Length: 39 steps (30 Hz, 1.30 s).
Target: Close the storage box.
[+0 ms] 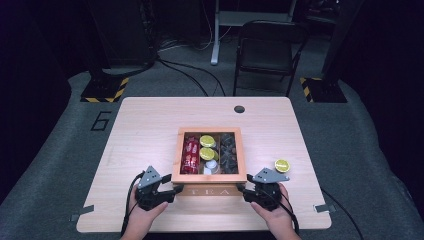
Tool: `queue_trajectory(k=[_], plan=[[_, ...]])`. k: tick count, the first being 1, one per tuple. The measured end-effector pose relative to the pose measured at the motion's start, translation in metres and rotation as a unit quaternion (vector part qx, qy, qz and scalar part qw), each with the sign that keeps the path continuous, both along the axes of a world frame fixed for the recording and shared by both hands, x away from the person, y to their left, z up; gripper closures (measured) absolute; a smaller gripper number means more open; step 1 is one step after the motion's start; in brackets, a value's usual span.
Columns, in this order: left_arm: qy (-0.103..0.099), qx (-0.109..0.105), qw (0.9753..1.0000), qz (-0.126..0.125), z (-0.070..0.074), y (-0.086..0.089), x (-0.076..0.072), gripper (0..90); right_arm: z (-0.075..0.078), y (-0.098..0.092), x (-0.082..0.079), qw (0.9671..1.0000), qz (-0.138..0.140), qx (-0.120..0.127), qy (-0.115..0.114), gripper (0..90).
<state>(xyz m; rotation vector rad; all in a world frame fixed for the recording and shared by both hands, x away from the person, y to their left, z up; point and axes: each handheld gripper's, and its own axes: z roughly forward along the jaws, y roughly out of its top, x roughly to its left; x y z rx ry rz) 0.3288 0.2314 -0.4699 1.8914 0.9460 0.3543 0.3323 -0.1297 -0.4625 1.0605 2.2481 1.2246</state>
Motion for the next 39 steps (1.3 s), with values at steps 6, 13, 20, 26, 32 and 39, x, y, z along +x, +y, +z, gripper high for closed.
queue_trajectory(k=[6,13,20,26,32,39], plan=[[0.005,0.007,0.9999,-0.006,-0.002,0.001,-0.003,42.3,-0.001,0.000,-0.003,0.9999,-0.002,-0.001,0.014,50.3],[0.001,0.006,1.0000,0.002,-0.003,0.002,-0.003,38.9,0.006,-0.001,-0.010,0.9998,0.003,0.014,-0.012,47.5],[0.001,0.016,0.9999,-0.006,-0.001,0.003,-0.004,37.5,0.002,0.003,-0.010,0.9999,0.008,-0.004,-0.012,44.1],[-0.001,-0.001,1.0000,0.004,0.001,0.007,-0.003,37.5,0.004,-0.001,-0.007,0.9999,0.000,0.009,-0.012,41.5],[0.007,-0.012,0.9998,0.013,0.004,0.014,0.001,37.6,0.010,-0.010,-0.005,0.9994,-0.005,0.028,-0.018,39.6],[0.003,-0.010,0.9996,0.026,0.007,0.026,0.003,37.6,0.016,-0.028,-0.002,0.9982,-0.036,0.041,-0.023,38.4]])
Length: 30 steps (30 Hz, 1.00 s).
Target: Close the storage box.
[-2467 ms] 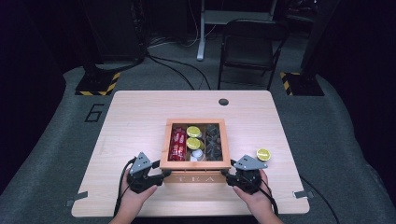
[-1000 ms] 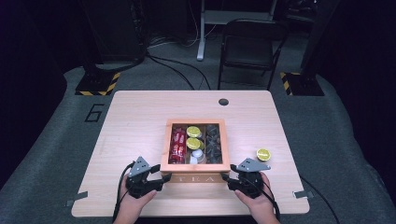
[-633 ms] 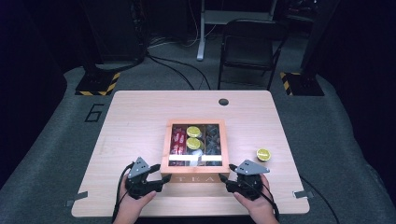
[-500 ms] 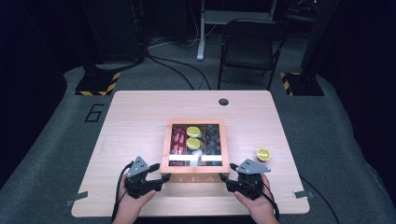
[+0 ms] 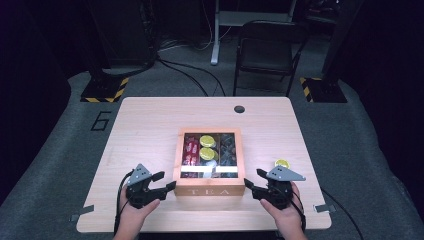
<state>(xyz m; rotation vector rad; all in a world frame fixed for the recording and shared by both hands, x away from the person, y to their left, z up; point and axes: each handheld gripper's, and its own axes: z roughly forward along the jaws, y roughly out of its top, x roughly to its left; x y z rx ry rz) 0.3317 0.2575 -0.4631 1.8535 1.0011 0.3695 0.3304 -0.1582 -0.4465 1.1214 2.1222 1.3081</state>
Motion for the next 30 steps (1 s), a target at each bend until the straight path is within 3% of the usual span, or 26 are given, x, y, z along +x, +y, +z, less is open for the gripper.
queue_trajectory(k=[4,13,17,30], plan=[[-0.004,-0.002,0.9999,0.013,0.001,0.008,0.002,37.5,0.000,-0.011,0.003,0.9997,-0.022,0.000,-0.003,38.1],[-0.007,0.009,0.9996,0.025,0.000,0.016,0.007,37.5,-0.008,-0.020,0.008,0.9985,-0.041,-0.036,-0.006,38.0],[0.000,0.021,0.9994,0.029,-0.004,0.020,0.010,37.5,-0.012,-0.024,0.010,0.9981,-0.049,-0.037,0.001,38.0],[0.020,0.008,0.9987,0.046,-0.017,0.030,0.023,36.7,-0.026,-0.031,0.016,0.9966,-0.061,-0.053,0.016,38.0]])
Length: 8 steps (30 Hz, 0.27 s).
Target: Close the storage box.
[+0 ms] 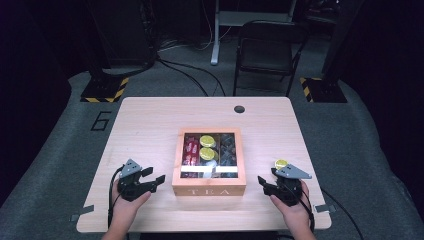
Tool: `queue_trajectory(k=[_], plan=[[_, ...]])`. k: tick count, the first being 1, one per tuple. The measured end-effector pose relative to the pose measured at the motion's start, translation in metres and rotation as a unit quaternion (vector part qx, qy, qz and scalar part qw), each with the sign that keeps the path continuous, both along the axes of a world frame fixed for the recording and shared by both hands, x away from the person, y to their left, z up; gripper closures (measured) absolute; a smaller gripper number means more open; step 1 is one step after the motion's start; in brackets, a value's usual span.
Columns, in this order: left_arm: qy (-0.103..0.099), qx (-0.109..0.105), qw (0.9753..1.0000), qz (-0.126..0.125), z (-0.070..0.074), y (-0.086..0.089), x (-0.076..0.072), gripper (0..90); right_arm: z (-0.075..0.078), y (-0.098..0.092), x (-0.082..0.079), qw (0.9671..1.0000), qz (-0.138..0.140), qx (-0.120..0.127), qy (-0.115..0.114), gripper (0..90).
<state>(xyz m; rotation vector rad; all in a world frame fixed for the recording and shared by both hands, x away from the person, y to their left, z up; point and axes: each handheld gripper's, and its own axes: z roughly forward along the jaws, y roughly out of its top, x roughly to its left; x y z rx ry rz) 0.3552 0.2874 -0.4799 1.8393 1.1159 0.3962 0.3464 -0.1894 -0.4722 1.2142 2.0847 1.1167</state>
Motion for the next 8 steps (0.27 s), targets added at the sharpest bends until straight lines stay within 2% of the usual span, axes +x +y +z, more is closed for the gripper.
queue_trajectory(k=[4,8], plan=[[0.002,-0.005,1.0000,0.005,-0.0004,0.0008,0.0017,36.7,-0.0020,-0.0009,0.0006,1.0000,-0.003,0.001,0.004,38.0],[-0.011,-0.004,0.9999,0.000,0.0051,-0.0008,-0.0012,36.7,0.0009,0.0008,-0.0029,1.0000,0.001,0.007,-0.005,38.0]])
